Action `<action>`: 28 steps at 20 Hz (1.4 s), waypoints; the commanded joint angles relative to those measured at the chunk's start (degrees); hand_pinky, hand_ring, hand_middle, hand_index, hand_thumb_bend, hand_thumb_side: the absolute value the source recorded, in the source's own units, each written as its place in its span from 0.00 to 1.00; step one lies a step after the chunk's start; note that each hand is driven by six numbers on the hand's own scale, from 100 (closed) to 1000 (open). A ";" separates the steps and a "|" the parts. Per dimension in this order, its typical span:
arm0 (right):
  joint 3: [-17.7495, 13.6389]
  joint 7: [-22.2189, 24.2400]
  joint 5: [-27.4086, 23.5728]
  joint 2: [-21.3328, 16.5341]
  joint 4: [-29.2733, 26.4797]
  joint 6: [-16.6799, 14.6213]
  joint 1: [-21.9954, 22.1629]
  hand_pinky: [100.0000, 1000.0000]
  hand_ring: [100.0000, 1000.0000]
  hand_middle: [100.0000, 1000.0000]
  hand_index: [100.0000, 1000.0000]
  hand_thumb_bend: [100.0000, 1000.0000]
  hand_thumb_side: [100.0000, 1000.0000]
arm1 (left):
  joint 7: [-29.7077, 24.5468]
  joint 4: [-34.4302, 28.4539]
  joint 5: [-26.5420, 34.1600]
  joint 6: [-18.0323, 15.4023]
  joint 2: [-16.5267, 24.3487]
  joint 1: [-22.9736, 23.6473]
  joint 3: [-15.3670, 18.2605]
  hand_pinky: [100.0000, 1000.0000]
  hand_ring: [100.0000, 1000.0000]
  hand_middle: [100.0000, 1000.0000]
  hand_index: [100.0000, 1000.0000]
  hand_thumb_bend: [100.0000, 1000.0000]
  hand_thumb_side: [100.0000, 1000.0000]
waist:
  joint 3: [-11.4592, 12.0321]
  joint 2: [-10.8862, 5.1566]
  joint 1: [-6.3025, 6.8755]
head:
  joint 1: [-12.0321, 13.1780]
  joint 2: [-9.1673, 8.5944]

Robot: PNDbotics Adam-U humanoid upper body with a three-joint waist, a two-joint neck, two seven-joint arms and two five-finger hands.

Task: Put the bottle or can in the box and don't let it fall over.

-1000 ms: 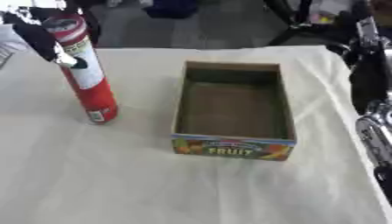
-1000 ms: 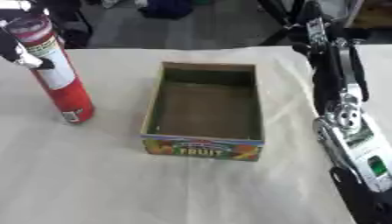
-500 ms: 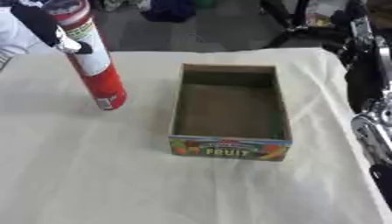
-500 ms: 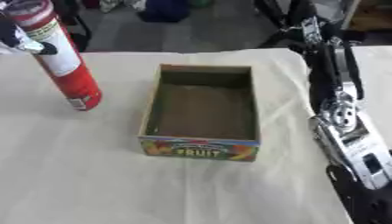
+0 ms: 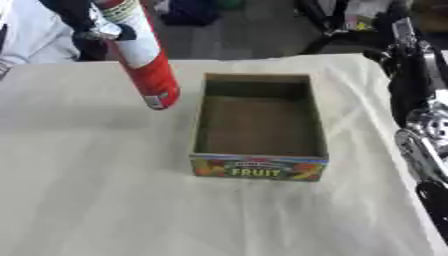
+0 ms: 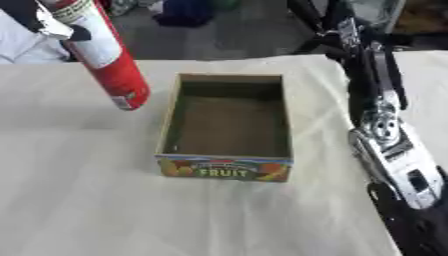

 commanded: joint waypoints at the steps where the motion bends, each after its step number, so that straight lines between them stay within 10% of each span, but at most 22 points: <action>1: -0.16 -0.01 0.46 -0.63 0.20 0.44 -0.66 0.82 0.77 0.81 0.79 0.24 0.80 | 0.05 -1.88 -0.25 0.42 0.04 -2.53 0.20 0.19 0.41 0.45 0.54 0.28 0.00 | -0.17 -1.73 0.11 | -0.11 0.40; 28: 0.47 -0.06 0.59 0.28 0.82 0.69 -1.49 0.82 0.77 0.81 0.79 0.24 0.81 | 1.43 -1.03 1.55 2.04 -7.99 -2.93 -0.14 0.18 0.38 0.44 0.53 0.11 0.00 | -2.05 -1.11 0.48 | 1.18 3.80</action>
